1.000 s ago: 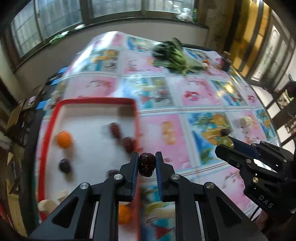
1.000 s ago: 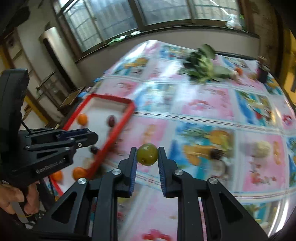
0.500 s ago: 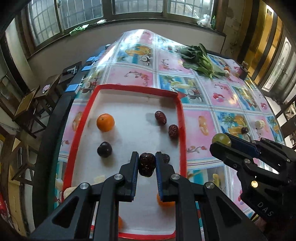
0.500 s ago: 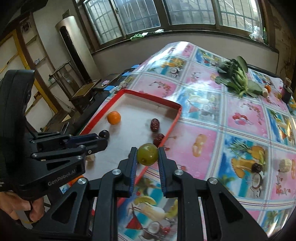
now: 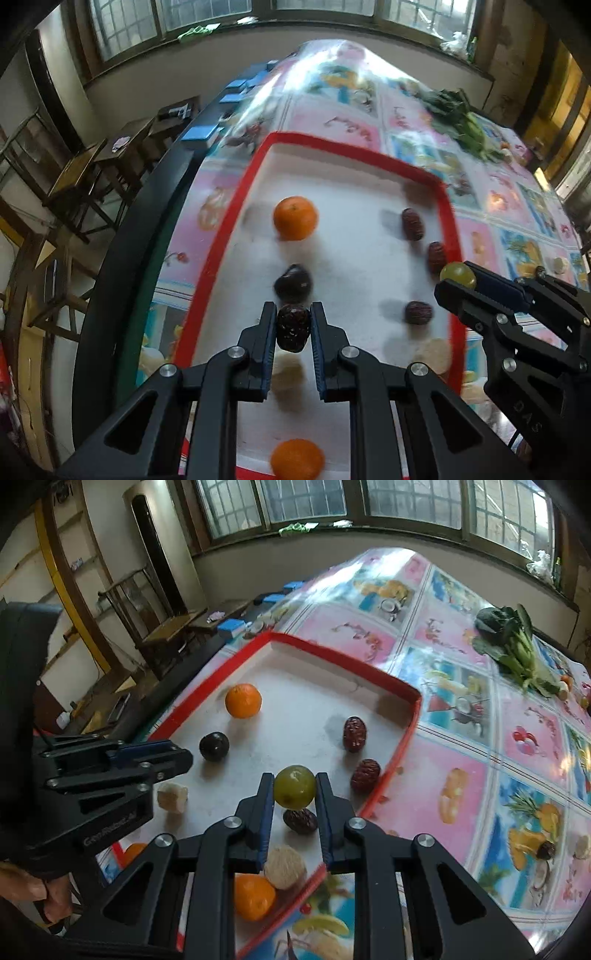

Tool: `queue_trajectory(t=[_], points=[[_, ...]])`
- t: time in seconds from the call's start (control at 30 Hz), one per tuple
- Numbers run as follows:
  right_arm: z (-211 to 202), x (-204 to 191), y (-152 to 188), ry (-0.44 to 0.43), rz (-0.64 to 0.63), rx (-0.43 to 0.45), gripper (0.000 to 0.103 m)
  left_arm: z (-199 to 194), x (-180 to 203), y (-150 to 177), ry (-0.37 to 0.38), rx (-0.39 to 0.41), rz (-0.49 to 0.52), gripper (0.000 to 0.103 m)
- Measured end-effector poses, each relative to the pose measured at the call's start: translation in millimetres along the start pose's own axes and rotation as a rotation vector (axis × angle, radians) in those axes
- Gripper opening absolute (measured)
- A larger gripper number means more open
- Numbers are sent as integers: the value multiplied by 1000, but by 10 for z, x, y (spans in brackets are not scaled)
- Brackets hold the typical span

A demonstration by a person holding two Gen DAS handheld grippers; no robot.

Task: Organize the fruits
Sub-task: 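Carry the date with the left gripper over the tray while the right gripper carries the grape, then open the left gripper to drop the date while the right gripper drops the grape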

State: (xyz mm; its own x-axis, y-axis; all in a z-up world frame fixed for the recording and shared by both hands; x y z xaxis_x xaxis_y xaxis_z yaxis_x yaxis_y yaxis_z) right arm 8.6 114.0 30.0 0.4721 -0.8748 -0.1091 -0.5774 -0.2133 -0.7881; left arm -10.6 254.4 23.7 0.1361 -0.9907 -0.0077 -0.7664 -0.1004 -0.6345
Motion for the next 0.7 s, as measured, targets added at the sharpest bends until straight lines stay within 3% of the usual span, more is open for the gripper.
queue_trajectory(t=[0.7], points=[[487,1,175,21,-8,-108,25,294,53,165,-33,-28,53,17]])
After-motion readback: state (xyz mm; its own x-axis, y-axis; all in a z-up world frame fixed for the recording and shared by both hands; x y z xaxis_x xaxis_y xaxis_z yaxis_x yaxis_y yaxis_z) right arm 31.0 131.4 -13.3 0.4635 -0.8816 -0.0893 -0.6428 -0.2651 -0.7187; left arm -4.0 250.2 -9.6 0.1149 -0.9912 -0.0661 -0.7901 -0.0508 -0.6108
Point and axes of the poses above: each gripper's, at about its wrist camera, not at the fingertips, and z roughly the way its jaws point, x to its right, y to its underside, the point moved 4 cm from there along z, roughly the way its jaws point, and after that the axes turned 11 degrees about x, right-handed, at the moved point
